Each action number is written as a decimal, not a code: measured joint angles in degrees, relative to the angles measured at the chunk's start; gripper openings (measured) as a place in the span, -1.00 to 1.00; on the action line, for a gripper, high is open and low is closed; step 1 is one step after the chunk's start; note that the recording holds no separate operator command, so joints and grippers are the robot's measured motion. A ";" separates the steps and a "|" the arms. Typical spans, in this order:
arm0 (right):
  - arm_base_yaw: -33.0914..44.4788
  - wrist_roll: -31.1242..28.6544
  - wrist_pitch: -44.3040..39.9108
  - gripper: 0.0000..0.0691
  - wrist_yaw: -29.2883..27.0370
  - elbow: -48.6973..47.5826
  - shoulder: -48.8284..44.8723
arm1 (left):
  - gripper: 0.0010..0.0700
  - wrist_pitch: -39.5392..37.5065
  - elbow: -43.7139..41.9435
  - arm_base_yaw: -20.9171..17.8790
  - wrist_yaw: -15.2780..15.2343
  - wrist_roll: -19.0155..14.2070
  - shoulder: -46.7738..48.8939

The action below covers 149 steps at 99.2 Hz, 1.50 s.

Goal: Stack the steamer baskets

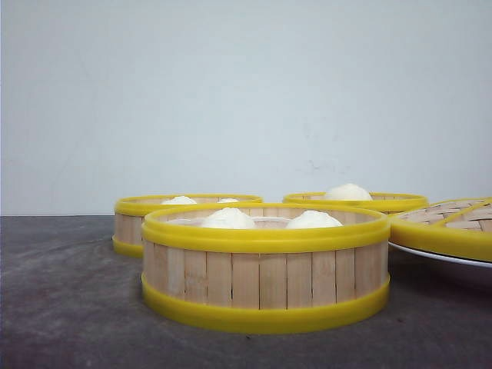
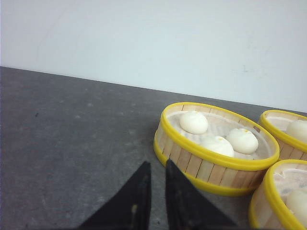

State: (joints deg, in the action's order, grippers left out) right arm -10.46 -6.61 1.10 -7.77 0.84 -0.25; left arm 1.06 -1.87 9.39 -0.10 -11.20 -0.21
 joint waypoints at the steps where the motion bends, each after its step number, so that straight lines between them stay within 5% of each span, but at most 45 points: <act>1: 0.00 0.00 0.00 -0.97 0.00 -0.02 0.00 | -0.93 0.00 0.00 0.00 0.00 0.02 0.00; 125: 0.00 -1.07 2.34 -0.97 1.81 0.00 0.00 | -0.93 -0.02 0.00 0.00 0.07 -0.13 0.00; 137: 0.00 -1.55 2.58 -0.97 2.12 -0.02 0.00 | -0.93 -0.04 0.00 0.00 0.44 -4.13 0.00; 149: 0.00 -3.93 2.58 -0.97 2.21 -0.02 0.00 | -0.93 -0.07 -0.02 0.00 2.54 -12.98 0.00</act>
State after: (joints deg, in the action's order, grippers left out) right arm -10.46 -10.55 3.68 -5.56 0.82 -0.25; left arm 0.99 -1.89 9.39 2.44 -24.18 -0.21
